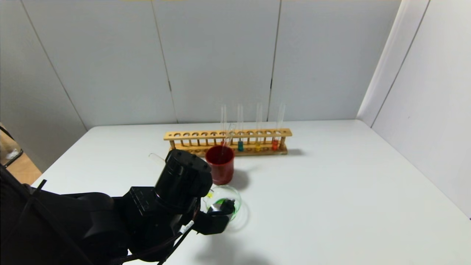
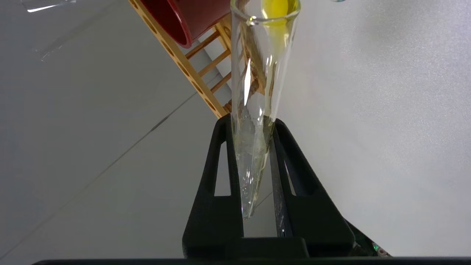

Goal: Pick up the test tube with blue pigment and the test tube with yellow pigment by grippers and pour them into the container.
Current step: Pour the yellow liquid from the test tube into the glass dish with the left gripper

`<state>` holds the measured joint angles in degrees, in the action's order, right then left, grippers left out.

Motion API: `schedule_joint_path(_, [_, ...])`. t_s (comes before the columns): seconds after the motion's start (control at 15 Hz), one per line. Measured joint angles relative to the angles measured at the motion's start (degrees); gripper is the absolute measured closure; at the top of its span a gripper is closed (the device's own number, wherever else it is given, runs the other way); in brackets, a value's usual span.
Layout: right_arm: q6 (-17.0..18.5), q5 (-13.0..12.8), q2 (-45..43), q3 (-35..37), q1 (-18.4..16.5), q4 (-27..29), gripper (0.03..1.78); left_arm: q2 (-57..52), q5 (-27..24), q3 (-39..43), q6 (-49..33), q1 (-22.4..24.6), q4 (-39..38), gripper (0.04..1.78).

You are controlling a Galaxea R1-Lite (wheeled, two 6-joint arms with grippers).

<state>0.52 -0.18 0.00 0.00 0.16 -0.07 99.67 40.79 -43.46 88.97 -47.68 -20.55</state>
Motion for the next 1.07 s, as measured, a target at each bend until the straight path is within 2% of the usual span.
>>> schedule_joint_path(1.07, [0.0,0.0,0.0,0.0,0.0,0.0,0.08,1.4,4.5,-1.1,2.9,-2.3,0.9,1.55])
